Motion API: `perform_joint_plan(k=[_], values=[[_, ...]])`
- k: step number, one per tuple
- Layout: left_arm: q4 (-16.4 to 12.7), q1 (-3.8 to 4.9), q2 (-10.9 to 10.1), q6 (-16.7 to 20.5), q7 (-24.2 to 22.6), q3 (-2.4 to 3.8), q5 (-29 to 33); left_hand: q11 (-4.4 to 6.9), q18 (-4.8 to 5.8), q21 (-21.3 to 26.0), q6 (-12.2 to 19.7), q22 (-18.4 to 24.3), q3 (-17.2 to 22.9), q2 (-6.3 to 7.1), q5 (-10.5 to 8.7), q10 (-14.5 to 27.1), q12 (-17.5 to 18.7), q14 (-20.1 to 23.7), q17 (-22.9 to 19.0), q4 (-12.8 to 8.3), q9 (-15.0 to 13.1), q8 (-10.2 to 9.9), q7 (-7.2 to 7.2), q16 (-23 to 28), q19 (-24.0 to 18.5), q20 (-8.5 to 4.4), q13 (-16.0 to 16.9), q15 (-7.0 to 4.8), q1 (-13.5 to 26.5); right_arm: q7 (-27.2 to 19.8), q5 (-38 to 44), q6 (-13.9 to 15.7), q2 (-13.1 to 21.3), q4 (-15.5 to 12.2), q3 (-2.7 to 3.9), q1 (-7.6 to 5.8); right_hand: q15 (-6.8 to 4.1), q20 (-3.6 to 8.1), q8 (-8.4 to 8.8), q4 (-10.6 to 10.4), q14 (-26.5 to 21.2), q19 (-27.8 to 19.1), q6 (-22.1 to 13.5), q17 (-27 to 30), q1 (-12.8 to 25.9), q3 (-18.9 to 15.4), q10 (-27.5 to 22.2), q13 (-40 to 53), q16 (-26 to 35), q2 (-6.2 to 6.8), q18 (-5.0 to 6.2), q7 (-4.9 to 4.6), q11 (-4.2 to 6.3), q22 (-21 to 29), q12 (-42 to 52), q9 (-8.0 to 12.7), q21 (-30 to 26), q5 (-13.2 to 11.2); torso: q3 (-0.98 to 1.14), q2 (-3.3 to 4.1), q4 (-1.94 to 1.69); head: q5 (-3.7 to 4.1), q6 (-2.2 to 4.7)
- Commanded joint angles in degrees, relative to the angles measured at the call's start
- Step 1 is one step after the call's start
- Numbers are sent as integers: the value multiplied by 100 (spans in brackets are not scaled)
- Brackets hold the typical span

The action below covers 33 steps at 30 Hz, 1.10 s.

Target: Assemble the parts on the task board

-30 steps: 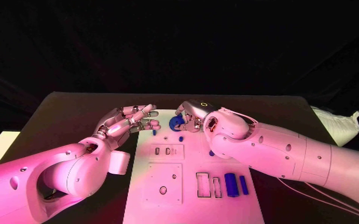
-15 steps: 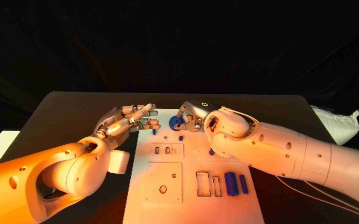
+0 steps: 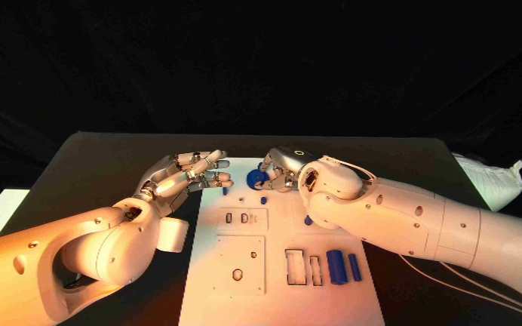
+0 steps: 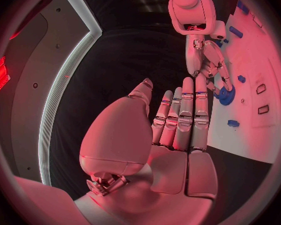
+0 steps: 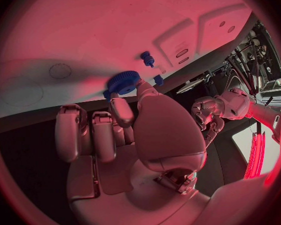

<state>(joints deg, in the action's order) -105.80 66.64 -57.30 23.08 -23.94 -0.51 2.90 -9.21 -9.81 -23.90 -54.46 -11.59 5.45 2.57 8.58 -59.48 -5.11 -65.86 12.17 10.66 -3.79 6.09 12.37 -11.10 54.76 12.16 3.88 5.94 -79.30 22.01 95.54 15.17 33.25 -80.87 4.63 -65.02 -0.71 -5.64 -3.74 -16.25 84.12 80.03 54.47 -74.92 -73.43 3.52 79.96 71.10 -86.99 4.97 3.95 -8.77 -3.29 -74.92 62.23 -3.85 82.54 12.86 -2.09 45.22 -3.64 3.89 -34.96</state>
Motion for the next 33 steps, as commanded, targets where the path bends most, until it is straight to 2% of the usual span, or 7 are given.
perform_joint_plan(k=[1, 5, 11, 16, 19, 27, 33], values=[[-21, 6, -2, -84, -33, 4, 7, -33, -53, -17, -7, -10, 6, -49, -20, -6, 15, -6, 5, -28, 5, -27, 38, 21, 23, 7, -5, 30, -7, -13, 27, 246, 49, -65, -8, 23, 25, -15, 13, 17, 442, 17, -20, -750, -37, -32, 16, 30, -30, 64, -64, 1, -37, -22, 61, 3, 27, -7, 2, -3, 3, 11, 2], [-22, 6, -10, -83, -33, 4, 7, -33, -53, -17, -7, -10, 6, -49, -20, -6, 15, -6, 5, -28, 5, -27, 38, 21, 23, 7, -5, 30, -7, -179, 21, 736, 199, -225, -5, 63, 23, -17, 2, 35, 442, 20, 1, -753, -110, -23, 48, 97, -31, 56, -65, 7, -32, -27, 150, -3, 29, 62, 3, -4, 2, 16, 11], [-5, 6, -30, -89, -37, 4, 7, -33, -53, -17, -7, -10, 6, -49, -20, -6, 15, -6, 5, -28, 5, -27, 38, 21, 23, 7, -5, 30, -7, -1101, -775, 1413, 800, -621, 85, 102, 4, -5, -23, 128, 435, 16, 102, -728, -333, 51, 77, 177, -21, -8, -63, 32, -6, -26, 245, -17, 27, 234, 6, -15, 19, 23, 15], [24, 6, -47, -98, -40, 4, 7, -34, -53, -18, -7, -10, 0, -51, -20, -5, 26, -8, 13, -35, 5, -37, 40, 30, 22, 8, -5, 31, -5, -2136, -2173, 1098, 1461, -725, 142, 52, -16, 15, -17, 399, 436, -12, 168, -748, -723, 171, 44, 178, -24, -34, -57, 41, 12, 4, 217, -15, 6, 203, 12, -45, 72, 23, 18], [52, 6, -42, -109, -43, 4, 7, -34, -53, -18, -8, -10, 0, -52, -20, -7, 27, -9, 14, -39, 5, -38, 38, 32, 22, 8, -5, 30, -8, -2517, -2570, 860, 1768, -687, 154, 37, -16, 19, -6, 549, 448, -13, 169, -811, -894, 207, 30, 178, -47, 3, -57, 35, 12, 1, 204, -10, 5, 193, 31, -56, 98, 15, 25], [127, 4, 7, -139, -45, 2, 7, -33, -53, -18, -8, -10, 0, -52, -20, -7, 27, -9, 15, -39, 5, -38, 38, 33, 22, 8, -5, 30, -8, -2830, -2697, 557, 2231, -414, 162, 92, -10, 15, 4, 692, 453, -18, 160, -842, -1020, 209, 8, 158, -58, 81, -57, 27, 6, 4, 160, -3, 2, 166, 86, -74, 140, 95, 46], [189, 3, 25, -147, -50, 1, 7, -33, -53, -18, -8, -10, 0, -52, -20, -7, 27, -9, 15, -39, 5, -38, 38, 33, 22, 8, -5, 30, -8, -2927, -2610, 450, 2387, -210, 163, 255, -7, 13, 10, 730, 456, -20, 142, -859, -1048, 201, -3, 149, -63, 109, -57, 24, 2, 5, 142, 0, 0, 163, 121, -74, 174, 105, 29]])
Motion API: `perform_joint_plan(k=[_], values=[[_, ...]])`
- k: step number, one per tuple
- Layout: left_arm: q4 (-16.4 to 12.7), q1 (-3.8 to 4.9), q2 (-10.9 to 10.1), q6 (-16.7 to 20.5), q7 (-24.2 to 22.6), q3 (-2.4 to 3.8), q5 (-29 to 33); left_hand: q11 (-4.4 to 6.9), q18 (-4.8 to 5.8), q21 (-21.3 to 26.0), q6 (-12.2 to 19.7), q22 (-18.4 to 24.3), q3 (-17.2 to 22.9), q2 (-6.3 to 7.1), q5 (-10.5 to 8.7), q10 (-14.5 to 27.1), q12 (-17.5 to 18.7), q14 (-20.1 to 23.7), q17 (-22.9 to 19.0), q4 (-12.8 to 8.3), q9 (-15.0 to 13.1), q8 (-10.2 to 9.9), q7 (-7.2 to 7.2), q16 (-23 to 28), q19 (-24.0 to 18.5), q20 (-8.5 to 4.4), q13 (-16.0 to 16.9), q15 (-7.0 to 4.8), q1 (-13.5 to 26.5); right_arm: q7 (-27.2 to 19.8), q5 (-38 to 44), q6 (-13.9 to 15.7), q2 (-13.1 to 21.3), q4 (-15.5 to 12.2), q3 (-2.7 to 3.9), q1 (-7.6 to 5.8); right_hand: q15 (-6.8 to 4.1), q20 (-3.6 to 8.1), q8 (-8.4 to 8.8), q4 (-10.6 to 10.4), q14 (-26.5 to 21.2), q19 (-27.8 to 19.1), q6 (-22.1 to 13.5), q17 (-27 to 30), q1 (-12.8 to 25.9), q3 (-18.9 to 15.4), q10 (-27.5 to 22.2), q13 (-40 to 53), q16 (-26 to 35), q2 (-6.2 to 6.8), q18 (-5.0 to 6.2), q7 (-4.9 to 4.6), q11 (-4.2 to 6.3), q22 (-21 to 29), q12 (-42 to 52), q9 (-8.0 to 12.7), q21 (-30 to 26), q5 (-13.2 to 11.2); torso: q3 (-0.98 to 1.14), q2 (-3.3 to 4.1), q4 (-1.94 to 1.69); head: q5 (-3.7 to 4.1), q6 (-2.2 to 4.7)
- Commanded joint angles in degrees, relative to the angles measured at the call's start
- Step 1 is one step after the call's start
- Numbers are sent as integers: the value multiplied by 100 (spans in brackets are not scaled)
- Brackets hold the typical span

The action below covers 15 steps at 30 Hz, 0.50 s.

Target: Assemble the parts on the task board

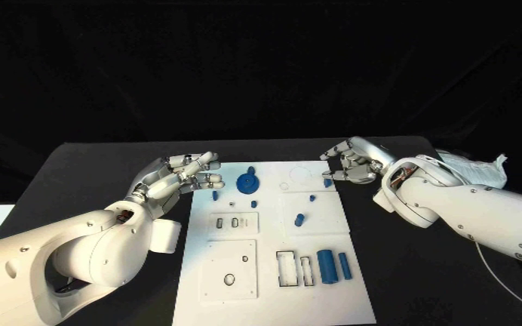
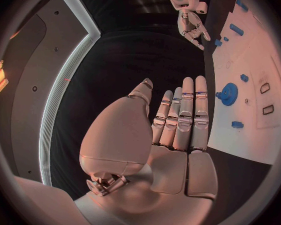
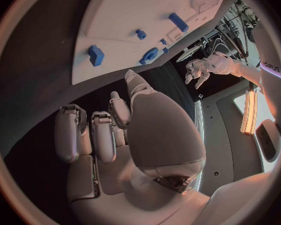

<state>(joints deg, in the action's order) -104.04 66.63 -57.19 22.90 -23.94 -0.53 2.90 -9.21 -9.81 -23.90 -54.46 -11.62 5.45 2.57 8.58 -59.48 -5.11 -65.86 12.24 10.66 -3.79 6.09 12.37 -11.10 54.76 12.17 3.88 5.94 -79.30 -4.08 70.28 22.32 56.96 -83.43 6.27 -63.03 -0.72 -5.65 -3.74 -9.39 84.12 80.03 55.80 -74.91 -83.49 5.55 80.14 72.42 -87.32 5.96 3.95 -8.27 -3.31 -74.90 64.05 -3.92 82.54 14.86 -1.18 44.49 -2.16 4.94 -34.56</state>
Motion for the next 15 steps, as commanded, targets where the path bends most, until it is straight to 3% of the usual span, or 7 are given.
perform_joint_plan(k=[1, 2, 15], values=[[22, 4, 16, -130, -51, 3, 7, -34, -53, -19, -8, -7, 0, -52, -20, -7, 27, -9, 7, -40, 5, -38, 38, 33, 22, 8, -5, 31, -8, -325, -73, -271, 20, 81, -1, 81, -6, 13, 10, 45, 456, -20, 7, -862, -43, -2, -21, 18, -31, 11, -57, -26, 4, 2, -40, 7, 0, -37, 31, -1, 29, -3, -10], [32, 4, 19, -132, -51, 3, 7, -34, -53, -19, -8, -7, 0, -52, -20, -7, 27, -9, 7, -40, 5, -38, 38, 33, 22, 8, -5, 31, -8, -330, -62, -278, 17, 129, -1, 112, -6, 13, 10, 45, 456, -20, 7, -862, -43, -2, -21, 18, -31, 11, -57, -26, 4, 2, -40, 7, 0, -37, 19, -1, 16, 6, -13], [81, 2, 41, -137, -50, 2, 7, -34, -53, -19, -8, -7, 0, -52, -20, -7, 27, -9, 7, -40, 5, -38, 38, 33, 22, 8, -5, 31, -8, -304, 4, -323, -172, 524, 0, 251, -5, 12, 12, 51, 459, -22, 0, -875, -46, -4, -21, 18, -36, 13, -56, -29, 2, 6, -40, 9, -2, -43, 1, 0, -8, 7, -46]])
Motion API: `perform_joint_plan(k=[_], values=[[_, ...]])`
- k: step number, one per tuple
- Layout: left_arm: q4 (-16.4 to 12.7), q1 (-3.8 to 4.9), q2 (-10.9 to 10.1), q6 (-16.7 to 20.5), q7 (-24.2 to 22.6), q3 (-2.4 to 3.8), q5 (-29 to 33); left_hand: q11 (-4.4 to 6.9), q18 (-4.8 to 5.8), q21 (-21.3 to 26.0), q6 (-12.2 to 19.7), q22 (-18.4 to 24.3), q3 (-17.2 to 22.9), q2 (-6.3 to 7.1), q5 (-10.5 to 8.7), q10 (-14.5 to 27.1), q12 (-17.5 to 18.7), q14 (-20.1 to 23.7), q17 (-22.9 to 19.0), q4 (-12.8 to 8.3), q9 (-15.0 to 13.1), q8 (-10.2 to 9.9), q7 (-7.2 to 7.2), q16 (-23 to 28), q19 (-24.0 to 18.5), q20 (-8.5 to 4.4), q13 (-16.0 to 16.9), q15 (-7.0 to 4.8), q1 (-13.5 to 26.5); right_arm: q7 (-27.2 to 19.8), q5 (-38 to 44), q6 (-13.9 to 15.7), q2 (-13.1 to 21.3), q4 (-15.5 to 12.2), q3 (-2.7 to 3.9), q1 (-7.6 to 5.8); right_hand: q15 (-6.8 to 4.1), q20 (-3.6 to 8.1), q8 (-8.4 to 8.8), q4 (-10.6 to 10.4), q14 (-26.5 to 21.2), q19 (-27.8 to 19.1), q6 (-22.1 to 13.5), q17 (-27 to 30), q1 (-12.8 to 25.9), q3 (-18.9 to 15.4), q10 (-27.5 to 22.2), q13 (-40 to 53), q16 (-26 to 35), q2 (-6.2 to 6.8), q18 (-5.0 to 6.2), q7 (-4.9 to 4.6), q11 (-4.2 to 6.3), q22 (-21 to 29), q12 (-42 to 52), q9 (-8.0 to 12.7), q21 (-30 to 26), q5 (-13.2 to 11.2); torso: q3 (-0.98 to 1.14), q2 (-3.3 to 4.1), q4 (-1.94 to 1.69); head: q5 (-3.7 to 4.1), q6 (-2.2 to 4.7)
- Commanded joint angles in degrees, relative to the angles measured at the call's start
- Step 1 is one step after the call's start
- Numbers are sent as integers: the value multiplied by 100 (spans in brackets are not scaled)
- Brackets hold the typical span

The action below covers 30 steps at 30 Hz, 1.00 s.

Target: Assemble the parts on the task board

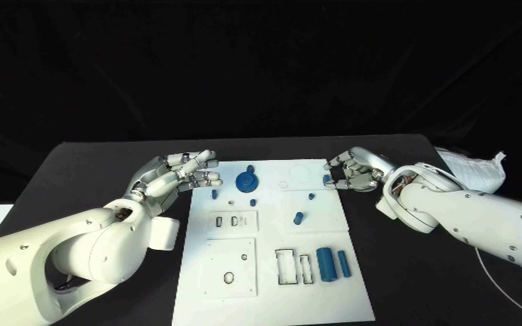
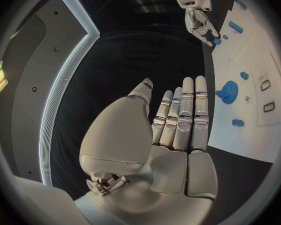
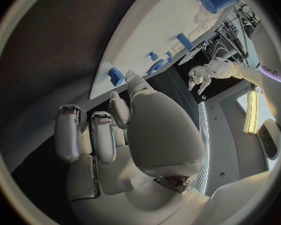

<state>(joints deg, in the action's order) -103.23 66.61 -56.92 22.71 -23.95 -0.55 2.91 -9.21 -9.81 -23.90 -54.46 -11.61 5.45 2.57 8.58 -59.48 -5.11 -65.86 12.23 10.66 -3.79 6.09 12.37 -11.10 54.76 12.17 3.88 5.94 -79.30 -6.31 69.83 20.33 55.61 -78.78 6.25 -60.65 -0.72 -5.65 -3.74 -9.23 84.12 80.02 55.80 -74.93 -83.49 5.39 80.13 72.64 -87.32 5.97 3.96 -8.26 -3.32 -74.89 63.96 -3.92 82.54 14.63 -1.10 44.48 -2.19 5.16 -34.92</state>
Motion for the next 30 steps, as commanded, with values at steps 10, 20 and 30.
perform_joint_plan(k=[10, 20, 30], values=[[1, 4, 20, -119, -43, 3, 7, -34, -53, -19, -8, -7, 0, -52, -20, -7, 27, -9, 8, -40, 5, -38, 38, 33, 22, 8, -5, 31, -8, -41, 99, -178, -182, 237, 2, 41, -17, 16, -67, 82, 463, -10, 215, -898, -96, 116, 11, 41, -44, -159, -58, -6, 23, -16, 28, -23, 7, -179, -9, -7, 3, -33, -42], [2, 4, 21, -115, -38, 2, 7, -29, -54, -21, -17, -8, 0, -57, -19, -17, 35, -14, 19, -58, 3, -44, 32, 44, 21, 7, -3, 28, -20, -34, 128, -225, -234, 307, 3, 56, -71, 56, -148, 161, 470, 4, 532, -936, -163, 284, 35, 83, -56, -296, -62, 80, 92, -39, 76, -52, 18, -332, -8, -8, 3, -30, -56], [2, 4, 21, -111, -33, 2, 7, -29, -54, -21, -17, -8, 0, -57, -19, -17, 35, -14, 19, -58, 3, -44, 32, 44, 21, 7, -3, 28, -20, -49, 150, -180, -257, 305, 3, 57, -151, 123, -264, 225, 480, 23, 897, -982, -148, 417, 79, 127, -71, -410, -67, 205, 187, -70, 130, -103, 31, -406, -8, -9, 2, -23, -65]])
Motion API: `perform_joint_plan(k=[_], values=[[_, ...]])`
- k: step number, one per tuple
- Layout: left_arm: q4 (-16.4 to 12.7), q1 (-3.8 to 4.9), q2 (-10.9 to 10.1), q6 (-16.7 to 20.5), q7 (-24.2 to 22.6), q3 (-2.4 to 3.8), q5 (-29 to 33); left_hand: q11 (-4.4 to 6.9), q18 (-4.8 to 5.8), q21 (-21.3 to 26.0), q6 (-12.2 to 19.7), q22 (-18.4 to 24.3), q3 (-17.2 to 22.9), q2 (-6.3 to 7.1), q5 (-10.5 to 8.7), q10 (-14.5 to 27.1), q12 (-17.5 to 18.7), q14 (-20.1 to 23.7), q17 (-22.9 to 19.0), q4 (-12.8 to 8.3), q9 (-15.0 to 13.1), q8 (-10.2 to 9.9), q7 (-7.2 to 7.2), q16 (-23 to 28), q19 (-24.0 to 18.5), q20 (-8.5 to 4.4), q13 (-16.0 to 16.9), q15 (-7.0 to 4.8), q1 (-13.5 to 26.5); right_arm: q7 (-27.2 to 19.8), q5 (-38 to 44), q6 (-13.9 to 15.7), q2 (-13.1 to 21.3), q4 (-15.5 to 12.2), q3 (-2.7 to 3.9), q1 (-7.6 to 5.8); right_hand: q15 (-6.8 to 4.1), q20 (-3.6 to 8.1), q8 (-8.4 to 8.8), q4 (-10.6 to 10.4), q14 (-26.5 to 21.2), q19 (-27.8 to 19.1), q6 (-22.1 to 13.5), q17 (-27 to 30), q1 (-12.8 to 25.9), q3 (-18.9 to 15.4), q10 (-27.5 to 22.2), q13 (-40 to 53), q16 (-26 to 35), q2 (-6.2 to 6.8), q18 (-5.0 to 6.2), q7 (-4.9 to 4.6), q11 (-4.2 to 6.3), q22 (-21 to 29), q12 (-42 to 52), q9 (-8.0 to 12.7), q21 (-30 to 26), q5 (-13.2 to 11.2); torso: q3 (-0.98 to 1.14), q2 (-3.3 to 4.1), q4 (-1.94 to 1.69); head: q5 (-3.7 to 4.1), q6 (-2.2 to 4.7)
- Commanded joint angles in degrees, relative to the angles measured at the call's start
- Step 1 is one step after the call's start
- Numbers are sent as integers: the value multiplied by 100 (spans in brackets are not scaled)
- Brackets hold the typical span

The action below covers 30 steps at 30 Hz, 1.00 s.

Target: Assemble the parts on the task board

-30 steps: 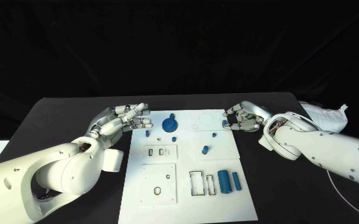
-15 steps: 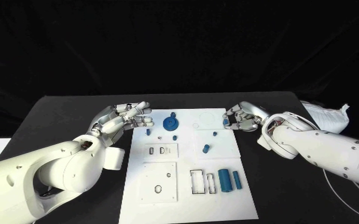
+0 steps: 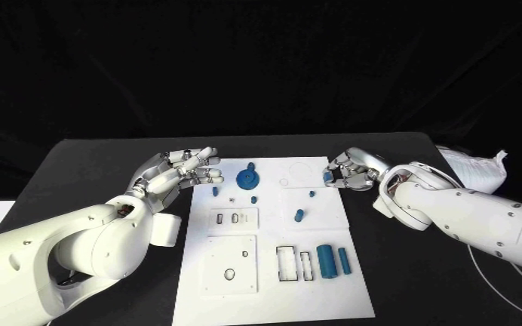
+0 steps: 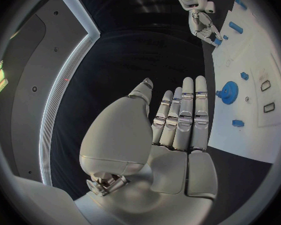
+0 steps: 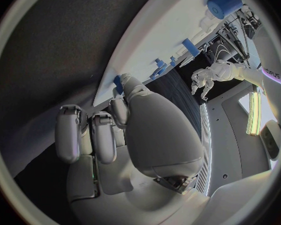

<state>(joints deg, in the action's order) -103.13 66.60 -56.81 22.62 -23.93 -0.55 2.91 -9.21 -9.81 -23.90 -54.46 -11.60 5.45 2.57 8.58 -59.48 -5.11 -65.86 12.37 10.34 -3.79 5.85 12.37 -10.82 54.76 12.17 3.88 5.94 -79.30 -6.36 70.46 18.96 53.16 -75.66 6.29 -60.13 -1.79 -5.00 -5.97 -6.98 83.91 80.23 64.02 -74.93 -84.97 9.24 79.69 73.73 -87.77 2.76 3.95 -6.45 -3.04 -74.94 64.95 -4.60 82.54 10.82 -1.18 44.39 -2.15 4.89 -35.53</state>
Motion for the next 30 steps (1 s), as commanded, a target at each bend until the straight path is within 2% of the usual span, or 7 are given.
perform_joint_plan(k=[1, 5, 11, 18, 24, 26, 30], values=[[-8, 4, 11, -102, -35, 3, 7, -29, -55, -21, -17, -9, 0, -57, -19, -17, 35, -14, 5, -26, 3, -20, 32, 16, 21, 7, -3, 28, -20, -48, 72, -8, -15, -11, -1, 6, -52, 66, -51, -1, 502, 5, 105, -987, 13, 39, 129, 25, -27, -99, -68, 36, 169, -68, 38, -40, 32, -30, -1, 0, -2, 4, -4], [-4, 4, 11, -100, -33, 3, 7, -29, -55, -21, -17, -9, 0, -57, -19, -17, 35, -14, 5, -26, 3, -20, 32, 16, 21, 7, -3, 28, -20, -18, -64, 204, -18, -53, 5, 6, -90, 101, -96, -21, 508, 21, 224, -1015, 100, 58, 172, 71, -37, -148, -73, 95, 218, -92, 105, -65, 43, 14, -1, -3, -4, 11, -14], [11, 3, 9, -99, -30, 3, 7, -29, -55, -21, -20, -10, 3, -64, -18, -20, 39, -16, 10, -32, 3, -23, 31, 21, 21, 7, -3, 28, -25, 191, -257, 444, 9, -274, 30, -15, -133, 143, -132, -33, 515, 26, 308, -1049, 174, 105, 206, 105, -49, -232, -74, 153, 266, -97, 147, -93, 45, 136, -5, -11, -13, -2, -18], [78, 3, 25, -102, -30, 1, 7, -29, -55, -21, -20, -10, 3, -64, -18, -20, 39, -16, 10, -32, 3, -23, 31, 21, 21, 7, -3, 28, -25, 788, -95, 589, -43, -933, 41, -84, -153, 165, -138, -25, 515, 25, 322, -1048, 212, 136, 215, 107, -48, -266, -73, 172, 285, -94, 144, -106, 43, 224, -8, -32, -9, -44, -33], [183, 2, 81, -108, -30, -3, 7, -29, -55, -21, -20, -10, 3, -64, -18, -20, 39, -16, 10, -32, 3, -23, 31, 21, 21, 7, -3, 28, -25, 1399, 514, 504, -368, -1380, 32, -102, -154, 177, -102, -19, 516, 25, 265, -1055, 252, 176, 194, 65, -49, -317, -75, 156, 277, -96, 67, -103, 41, 128, -17, -75, -55, -102, -105], [214, 2, 99, -111, -29, -6, 7, -29, -55, -21, -20, -10, 3, -64, -18, -20, 39, -16, 10, -32, 3, -23, 31, 21, 21, 7, -3, 28, -25, 1600, 788, 434, -521, -1473, 10, -98, -153, 177, -99, -17, 517, 23, 260, -1058, 254, 178, 193, 64, -50, -318, -74, 154, 275, -92, 66, -103, 39, 123, -27, -92, -75, -130, -152], [255, 1, 121, -115, -28, -10, 7, -28, -55, -22, -22, -10, 3, -69, -18, -23, 42, -17, 13, -37, 3, -26, 30, 25, 20, 7, -3, 27, -28, 1892, 1241, 329, -814, -1586, -44, -59, -151, 177, -88, -8, 516, 20, 244, -1057, 254, 190, 187, 55, -49, -326, -73, 149, 272, -88, 49, -101, 36, 114, -46, -112, -105, -165, -200]])
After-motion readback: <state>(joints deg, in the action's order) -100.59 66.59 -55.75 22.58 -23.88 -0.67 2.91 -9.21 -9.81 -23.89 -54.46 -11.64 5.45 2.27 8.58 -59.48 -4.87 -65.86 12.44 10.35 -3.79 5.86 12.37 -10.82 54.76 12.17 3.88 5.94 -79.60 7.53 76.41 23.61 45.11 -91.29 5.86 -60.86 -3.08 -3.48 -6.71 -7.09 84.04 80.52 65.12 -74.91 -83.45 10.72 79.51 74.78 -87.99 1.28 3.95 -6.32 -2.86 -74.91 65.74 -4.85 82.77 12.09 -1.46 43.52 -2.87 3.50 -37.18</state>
